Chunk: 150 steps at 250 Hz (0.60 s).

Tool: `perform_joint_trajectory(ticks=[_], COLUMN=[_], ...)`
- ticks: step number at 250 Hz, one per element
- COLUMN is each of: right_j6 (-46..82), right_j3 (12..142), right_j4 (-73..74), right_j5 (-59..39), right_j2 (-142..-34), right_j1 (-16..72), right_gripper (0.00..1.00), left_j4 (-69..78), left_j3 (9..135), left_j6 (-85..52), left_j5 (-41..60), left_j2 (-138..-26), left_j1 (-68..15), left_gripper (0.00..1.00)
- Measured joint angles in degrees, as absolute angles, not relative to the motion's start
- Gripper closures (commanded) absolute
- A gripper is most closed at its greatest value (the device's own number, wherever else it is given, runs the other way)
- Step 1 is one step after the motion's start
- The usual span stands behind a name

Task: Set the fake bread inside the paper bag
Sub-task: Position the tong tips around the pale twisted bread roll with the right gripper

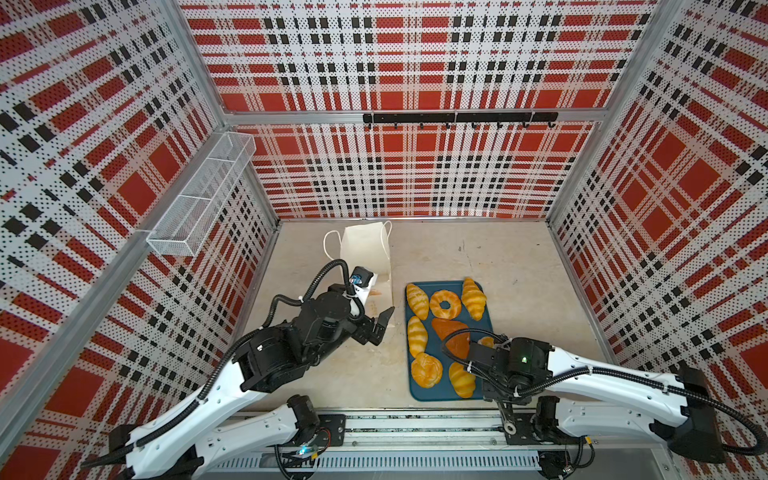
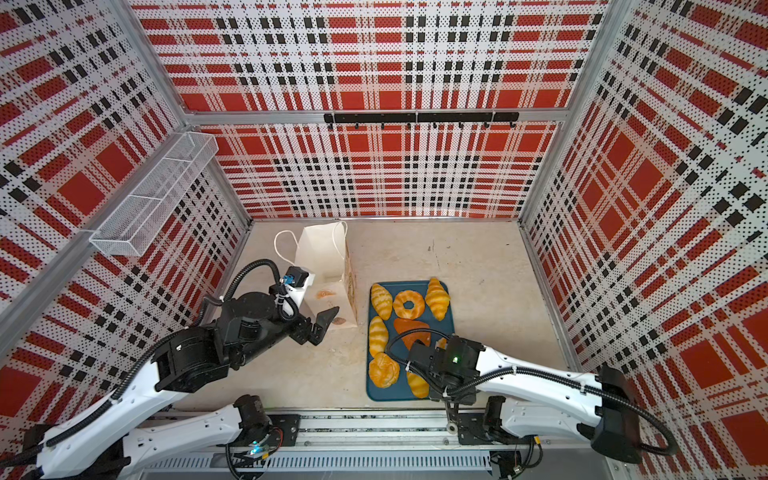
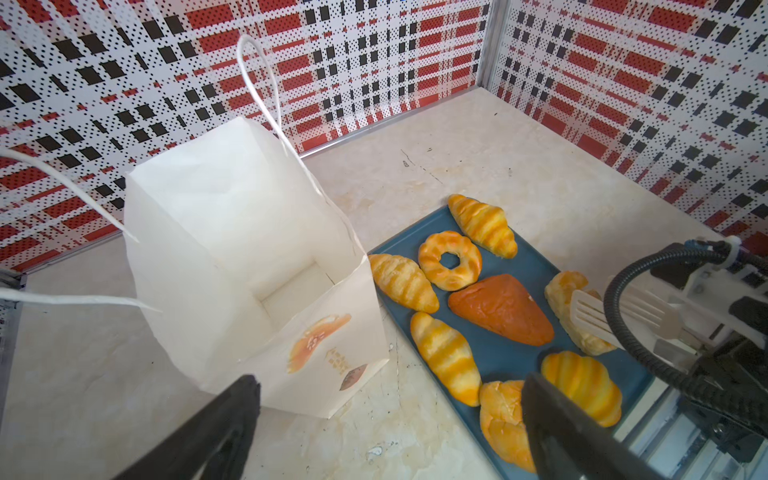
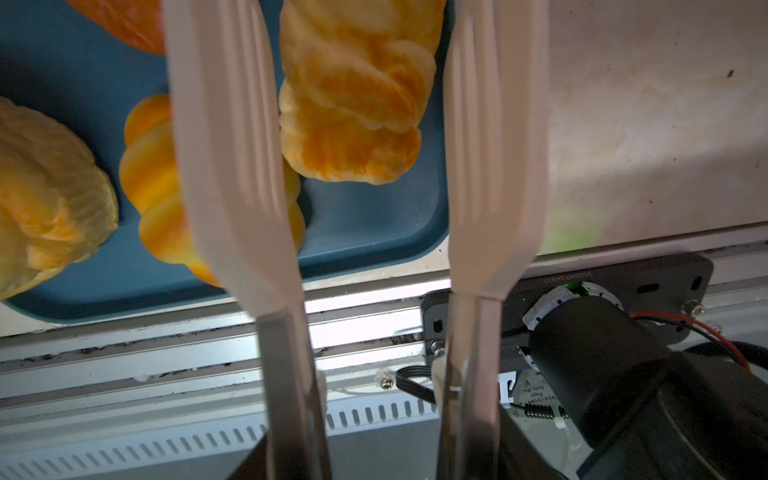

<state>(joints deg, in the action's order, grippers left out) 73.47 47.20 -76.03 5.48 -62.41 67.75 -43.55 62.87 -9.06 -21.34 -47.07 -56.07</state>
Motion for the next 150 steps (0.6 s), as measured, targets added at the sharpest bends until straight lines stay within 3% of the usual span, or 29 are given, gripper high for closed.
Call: perform_joint_trajectory(ticks=[98, 150], right_j6=[69.5, 67.0], right_j3=[46.9, 46.7], right_j4=[-74.3, -73.9], right_j5=[3.7, 2.9], right_j2=[-65.1, -65.1], right_j1=[64.6, 62.4], right_gripper=[0.51, 0.62], left_j4=[-45.9, -46.0], left_j3=[62.9, 62.9], left_j6=[-9.6, -9.6], left_j5=[-22.5, -23.3], left_j2=[-45.3, -45.1], left_j1=[-56.4, -56.4], left_gripper=[0.01, 0.01])
